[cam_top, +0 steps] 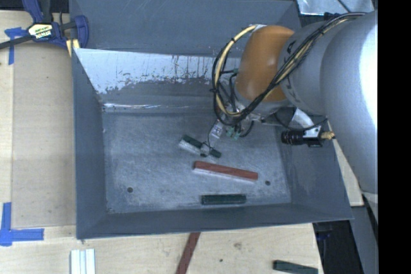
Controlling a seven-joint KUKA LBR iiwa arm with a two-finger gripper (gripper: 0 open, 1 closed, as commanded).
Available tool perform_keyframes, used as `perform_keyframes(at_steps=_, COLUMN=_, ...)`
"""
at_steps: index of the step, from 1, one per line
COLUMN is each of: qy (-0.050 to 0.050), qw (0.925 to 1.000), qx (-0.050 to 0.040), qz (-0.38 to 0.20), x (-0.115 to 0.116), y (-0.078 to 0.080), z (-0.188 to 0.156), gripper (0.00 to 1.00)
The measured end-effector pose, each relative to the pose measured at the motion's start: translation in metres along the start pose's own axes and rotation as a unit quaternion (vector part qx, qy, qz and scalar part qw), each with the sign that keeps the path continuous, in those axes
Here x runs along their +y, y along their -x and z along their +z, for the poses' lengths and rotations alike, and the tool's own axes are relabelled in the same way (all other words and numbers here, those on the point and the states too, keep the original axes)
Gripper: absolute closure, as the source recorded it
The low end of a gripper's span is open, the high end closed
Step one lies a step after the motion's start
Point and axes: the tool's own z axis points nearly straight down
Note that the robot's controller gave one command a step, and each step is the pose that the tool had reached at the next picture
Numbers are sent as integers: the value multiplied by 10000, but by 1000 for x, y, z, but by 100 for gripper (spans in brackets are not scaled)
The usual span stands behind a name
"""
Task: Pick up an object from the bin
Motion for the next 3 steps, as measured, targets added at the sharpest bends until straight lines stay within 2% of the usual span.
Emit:
perform_keyframes(at_steps=1, qy=-1, qw=10000, qx=1, qz=-4, x=0, y=0, z=0, gripper=0)
perform_keyframes(at_steps=2, qy=21, qw=9974, qx=-3, qz=725, x=2, y=-89, z=8, gripper=100)
perform_keyframes(at_steps=3, qy=20, qw=9974, qx=-3, qz=726, x=2, y=-89, z=8, gripper=100)
